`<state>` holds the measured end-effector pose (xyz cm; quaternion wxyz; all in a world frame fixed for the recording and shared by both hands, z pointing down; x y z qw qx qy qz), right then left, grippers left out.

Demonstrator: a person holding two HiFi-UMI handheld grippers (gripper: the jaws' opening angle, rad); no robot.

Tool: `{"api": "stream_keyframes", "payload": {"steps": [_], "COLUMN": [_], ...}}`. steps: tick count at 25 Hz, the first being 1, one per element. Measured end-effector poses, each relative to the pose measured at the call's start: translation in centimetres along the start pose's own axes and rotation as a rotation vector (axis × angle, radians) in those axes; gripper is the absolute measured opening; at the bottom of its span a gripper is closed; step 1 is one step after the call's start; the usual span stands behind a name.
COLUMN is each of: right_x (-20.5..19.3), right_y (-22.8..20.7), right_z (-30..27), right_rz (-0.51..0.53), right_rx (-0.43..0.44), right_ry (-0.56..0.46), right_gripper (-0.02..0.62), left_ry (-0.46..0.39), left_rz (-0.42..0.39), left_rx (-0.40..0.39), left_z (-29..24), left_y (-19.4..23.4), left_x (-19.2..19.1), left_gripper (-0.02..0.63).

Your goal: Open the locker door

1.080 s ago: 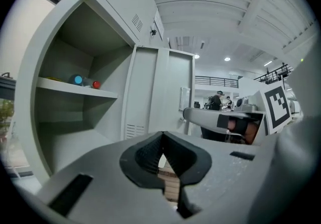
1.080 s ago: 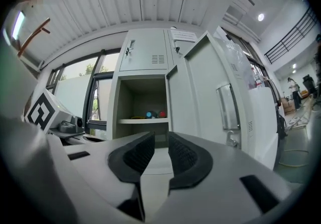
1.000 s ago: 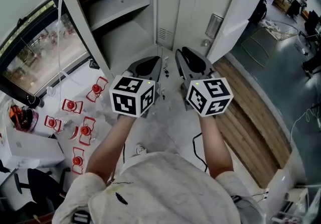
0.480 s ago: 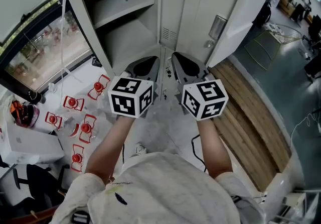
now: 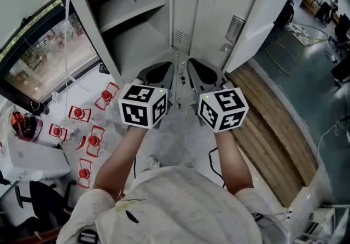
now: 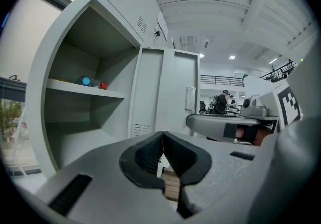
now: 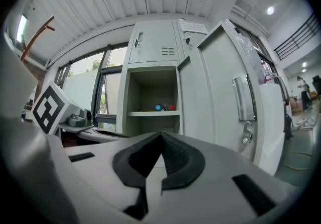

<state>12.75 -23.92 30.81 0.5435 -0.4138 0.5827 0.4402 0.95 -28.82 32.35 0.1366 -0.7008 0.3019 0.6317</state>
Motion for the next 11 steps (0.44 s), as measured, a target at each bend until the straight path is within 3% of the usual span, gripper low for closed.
{"api": "stream_keyframes", "payload": {"steps": [11], "right_x": [0.00], "right_y": [0.28], "right_z": [-0.20], "right_rz": [-0.004], "right_rx": [0.003], "right_ry": [-0.001], "right_gripper": [0.003], "left_ry": [0.003], "left_rz": [0.005], "left_rx": [-0.003], "left_z": [0.19], "left_y": [0.29], "left_x": [-0.15], "left_gripper": [0.006]}}
Point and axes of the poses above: the fingertips, and each gripper's own axes: z backward along the fingers, y to its left, x out of its top, the point moved 7 cm from there along z, backward along the fingers, and after that the axes turned 5 degrees about z, right-handed, at the moved point
